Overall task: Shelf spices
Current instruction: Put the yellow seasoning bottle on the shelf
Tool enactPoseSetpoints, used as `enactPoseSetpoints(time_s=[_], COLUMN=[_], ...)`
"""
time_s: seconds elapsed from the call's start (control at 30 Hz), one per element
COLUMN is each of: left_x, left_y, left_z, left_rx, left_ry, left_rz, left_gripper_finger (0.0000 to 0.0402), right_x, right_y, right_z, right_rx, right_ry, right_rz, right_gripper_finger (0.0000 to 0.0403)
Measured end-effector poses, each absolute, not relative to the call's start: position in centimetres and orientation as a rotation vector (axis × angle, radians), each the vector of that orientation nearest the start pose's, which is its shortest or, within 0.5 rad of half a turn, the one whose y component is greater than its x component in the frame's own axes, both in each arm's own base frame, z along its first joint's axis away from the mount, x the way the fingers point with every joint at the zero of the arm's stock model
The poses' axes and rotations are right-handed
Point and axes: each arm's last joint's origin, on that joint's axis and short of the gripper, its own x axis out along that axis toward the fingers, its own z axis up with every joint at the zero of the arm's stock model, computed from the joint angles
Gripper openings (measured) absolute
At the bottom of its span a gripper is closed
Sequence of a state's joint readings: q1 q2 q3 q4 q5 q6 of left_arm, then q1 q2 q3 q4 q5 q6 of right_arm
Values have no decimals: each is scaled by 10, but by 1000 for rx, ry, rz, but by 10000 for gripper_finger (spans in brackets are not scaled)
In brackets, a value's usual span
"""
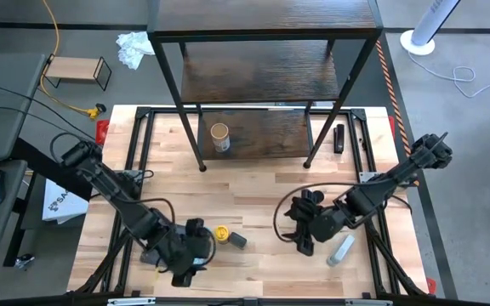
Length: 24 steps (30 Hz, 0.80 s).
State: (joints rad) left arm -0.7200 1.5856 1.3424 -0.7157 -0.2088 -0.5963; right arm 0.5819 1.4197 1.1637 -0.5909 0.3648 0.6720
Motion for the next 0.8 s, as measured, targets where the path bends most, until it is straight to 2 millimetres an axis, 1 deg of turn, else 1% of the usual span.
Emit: enactPoseSetpoints(time_s=[0.13, 0.23, 0.4, 0.53, 0.63, 0.8], left_x=[261, 268, 285, 292, 295, 306], left_y=[-204, -191, -163, -147, -141, -145], left_z=[291, 290, 289, 288, 283, 266], left_rx=[-39, 43, 113, 147, 172, 183], left_ry=[985, 998, 992, 994, 1034, 1071], left_rz=[-282, -325, -259, -250, -247, -251], left_gripper_finger=[273, 290, 309, 318, 326, 333], right_x=[257, 257, 257, 257, 257, 257], right_y=[149, 149, 149, 149, 149, 148], right_z=[291, 291, 291, 291, 290, 290], right_rx=[268, 269, 296, 318, 319, 319], right_ry=[759, 758, 758, 759, 762, 766], right_rz=[-72, -73, -83, -92, -90, -93], right_gripper_finger=[312, 312, 312, 312, 312, 312])
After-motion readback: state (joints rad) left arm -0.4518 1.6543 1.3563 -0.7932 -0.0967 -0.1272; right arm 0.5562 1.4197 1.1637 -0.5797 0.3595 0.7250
